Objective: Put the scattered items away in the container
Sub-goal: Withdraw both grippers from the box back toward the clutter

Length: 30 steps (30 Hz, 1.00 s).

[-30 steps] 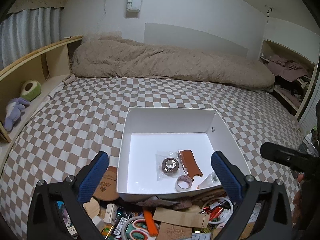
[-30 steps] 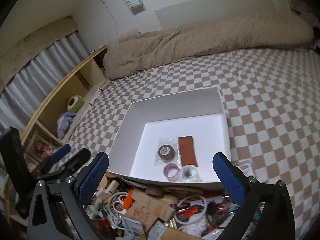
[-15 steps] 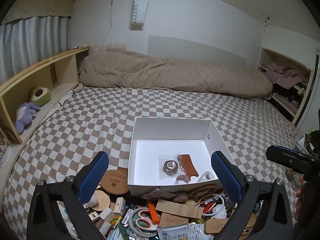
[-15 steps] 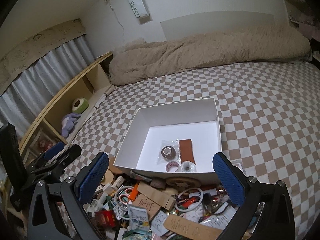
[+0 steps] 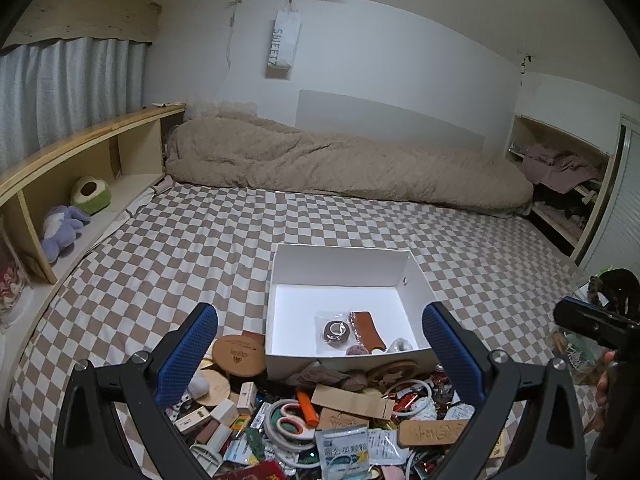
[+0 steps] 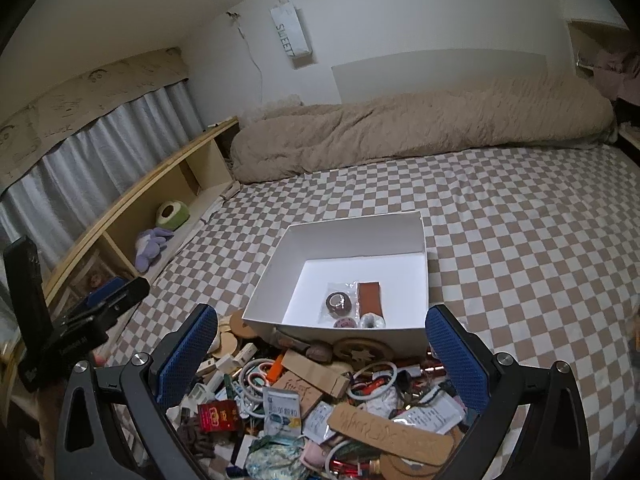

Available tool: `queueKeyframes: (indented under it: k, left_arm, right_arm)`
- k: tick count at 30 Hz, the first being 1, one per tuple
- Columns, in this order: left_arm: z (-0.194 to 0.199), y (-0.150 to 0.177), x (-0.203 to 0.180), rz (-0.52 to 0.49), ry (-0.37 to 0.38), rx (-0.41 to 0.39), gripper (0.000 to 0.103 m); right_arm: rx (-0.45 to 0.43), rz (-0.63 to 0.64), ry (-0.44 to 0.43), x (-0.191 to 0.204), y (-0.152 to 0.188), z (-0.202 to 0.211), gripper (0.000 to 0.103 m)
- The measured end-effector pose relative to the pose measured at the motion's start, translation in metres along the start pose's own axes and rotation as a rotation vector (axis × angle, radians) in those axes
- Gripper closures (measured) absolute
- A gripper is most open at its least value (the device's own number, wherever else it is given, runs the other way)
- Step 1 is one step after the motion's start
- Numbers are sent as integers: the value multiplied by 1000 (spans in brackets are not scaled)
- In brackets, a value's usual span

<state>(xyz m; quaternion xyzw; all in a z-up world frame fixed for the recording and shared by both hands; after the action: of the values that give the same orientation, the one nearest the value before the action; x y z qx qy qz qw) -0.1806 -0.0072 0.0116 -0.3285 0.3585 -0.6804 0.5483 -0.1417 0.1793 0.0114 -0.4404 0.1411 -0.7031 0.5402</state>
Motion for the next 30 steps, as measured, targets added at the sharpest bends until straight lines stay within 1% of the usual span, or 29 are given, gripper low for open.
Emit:
queueKeyframes:
  k: [13,26,30]
  left_arm:
    - [37,22,17,0,-27,-12,0]
    - [59,45,38,2,-69,-43,0]
    - [62,56,45,15,-90,-48,0]
  right_arm:
    - [-54,-5,-30,-5,22,46,0]
    - [-118,24,47,-21,36,64,0]
    - [-112,17,64,-31,42,61,0]
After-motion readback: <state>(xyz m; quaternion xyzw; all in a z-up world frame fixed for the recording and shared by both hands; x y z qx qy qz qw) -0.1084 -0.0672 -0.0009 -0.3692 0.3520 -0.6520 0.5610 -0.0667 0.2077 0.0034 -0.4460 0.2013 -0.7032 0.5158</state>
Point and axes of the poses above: each gripper's, at about its wrist camera, not at the fingertips, and z roughly against the way its jaws point, x to its left, y to its underside, the point moved 7 cm from there along -z, roughly the way its jaws point, and after that the axes turned 12 degrees about -z, right-handed, at the moved point
